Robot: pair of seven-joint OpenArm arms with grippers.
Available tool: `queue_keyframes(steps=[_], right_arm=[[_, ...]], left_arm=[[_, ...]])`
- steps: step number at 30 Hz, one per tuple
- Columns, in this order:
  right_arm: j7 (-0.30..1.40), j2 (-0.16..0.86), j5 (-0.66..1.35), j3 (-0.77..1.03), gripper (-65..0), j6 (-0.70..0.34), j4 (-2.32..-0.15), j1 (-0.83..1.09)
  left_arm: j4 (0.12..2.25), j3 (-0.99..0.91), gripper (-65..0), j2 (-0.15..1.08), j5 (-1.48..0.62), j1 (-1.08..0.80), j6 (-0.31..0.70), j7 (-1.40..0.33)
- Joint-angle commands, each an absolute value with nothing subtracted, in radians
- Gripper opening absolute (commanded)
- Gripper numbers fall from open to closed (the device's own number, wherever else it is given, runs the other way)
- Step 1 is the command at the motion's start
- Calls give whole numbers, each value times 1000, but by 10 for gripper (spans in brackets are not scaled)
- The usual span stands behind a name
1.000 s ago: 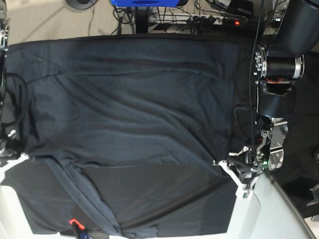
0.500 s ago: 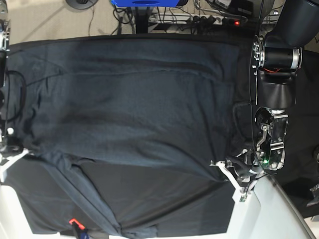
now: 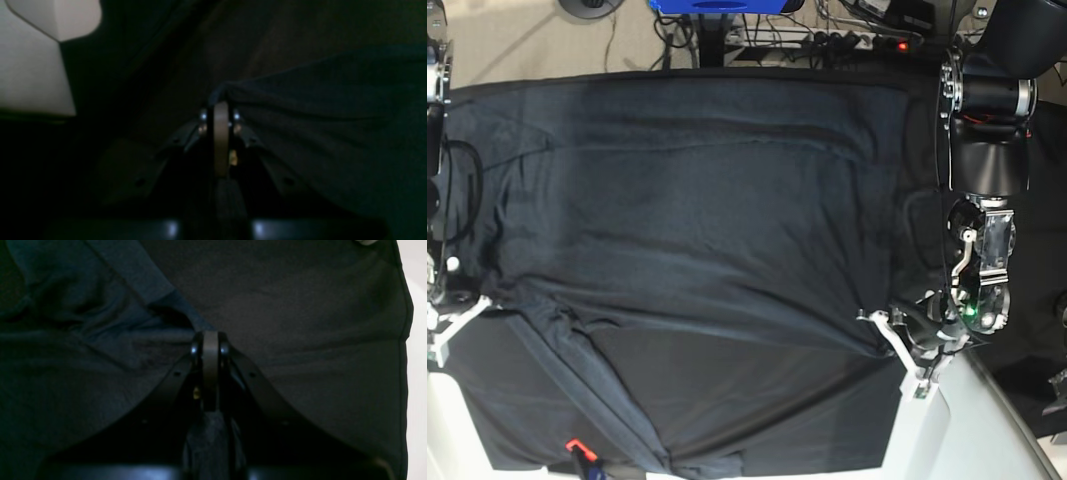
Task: Fold the T-shirt properly
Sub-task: 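Drag the gripped shirt side with the left gripper toward the hem, then lift the shirt side with the left gripper and fold it toward the collar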
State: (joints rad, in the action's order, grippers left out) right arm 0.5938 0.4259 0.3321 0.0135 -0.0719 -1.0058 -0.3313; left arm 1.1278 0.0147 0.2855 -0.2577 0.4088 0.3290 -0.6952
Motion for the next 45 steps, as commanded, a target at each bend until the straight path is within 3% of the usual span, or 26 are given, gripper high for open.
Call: queue_keyframes(steps=[1,18,37,45], right_arm=[[573,441,329,19,-644,-71,-1018,-358],[627,443,329,18,-644,-71,-1018,-309],[656,444,329,30,-644,-62,-1119,-216],[667,444,329,122,-644,-62,-1139,-171]], left_arm=[[1161,10,-650,302,-265,426,328,-674],[1320,-99,-650,312,-265,300,329,-730],[1402,-44,-650,300,-263,208,329,-759],[1512,-44,-650,300,-263,154,329,-768]])
